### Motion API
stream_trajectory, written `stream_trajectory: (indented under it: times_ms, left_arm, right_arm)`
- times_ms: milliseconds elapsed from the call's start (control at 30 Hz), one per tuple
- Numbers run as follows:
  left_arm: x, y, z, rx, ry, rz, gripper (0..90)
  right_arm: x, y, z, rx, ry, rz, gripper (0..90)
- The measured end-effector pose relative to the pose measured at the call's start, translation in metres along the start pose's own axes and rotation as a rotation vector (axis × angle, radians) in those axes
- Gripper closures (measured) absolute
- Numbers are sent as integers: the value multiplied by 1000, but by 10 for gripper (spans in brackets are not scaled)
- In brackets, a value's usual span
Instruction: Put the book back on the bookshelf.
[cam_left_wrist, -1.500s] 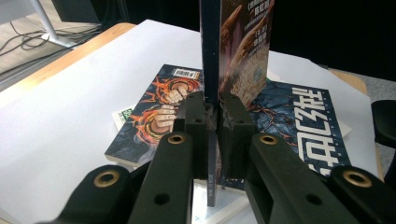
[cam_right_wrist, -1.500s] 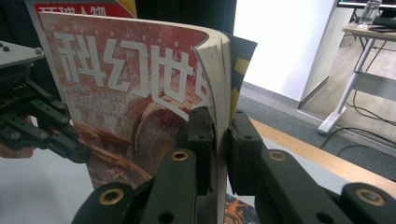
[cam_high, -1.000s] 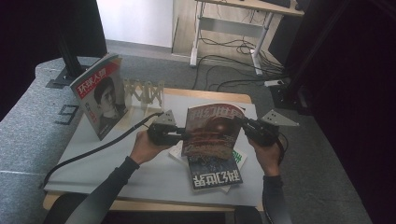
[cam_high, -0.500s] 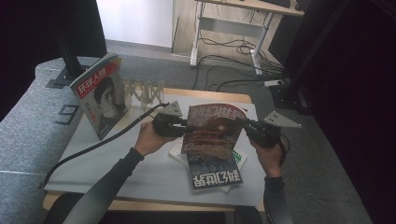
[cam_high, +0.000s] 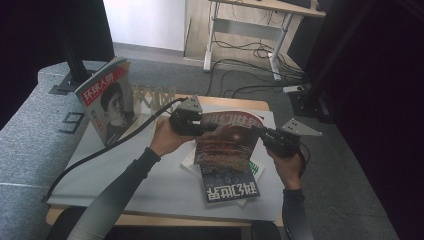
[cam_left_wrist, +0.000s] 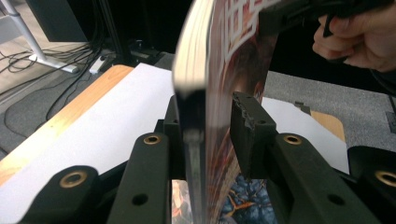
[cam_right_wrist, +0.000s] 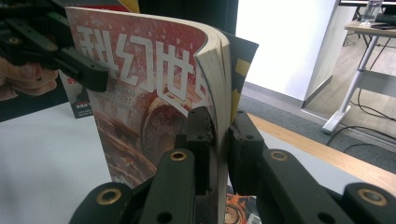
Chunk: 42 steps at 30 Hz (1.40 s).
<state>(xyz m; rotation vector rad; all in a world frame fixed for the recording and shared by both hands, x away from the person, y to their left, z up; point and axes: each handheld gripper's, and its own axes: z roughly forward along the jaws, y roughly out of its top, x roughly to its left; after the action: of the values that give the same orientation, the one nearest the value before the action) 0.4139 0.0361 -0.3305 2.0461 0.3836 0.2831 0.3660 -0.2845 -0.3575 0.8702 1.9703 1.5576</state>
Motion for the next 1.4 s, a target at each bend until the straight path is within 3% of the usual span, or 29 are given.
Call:
stream_trajectory:
  times_ms: [67, 167, 500, 733, 967, 1400]
  left_arm:
    - [0, 2, 1, 1, 18, 1, 749]
    - [0, 2, 1, -6, 1, -11, 829]
    - [-3, 2, -2, 7, -7, 5, 837]
    - [-5, 2, -6, 22, 4, 28, 837]
    - [-5, 1, -8, 34, -11, 47, 837]
    - [0, 3, -12, 65, -10, 18, 836]
  right_arm:
    - [0, 0, 0, 1, 0, 3, 787]
    - [-2, -1, -1, -1, 3, 4, 778]
    - [-6, -8, -1, 32, -27, 2, 698]
    - [-12, -28, 0, 63, -57, 48, 625]
    - [-15, -54, 7, 128, -98, 77, 504]
    - [-26, -99, 13, 282, -235, 107, 324]
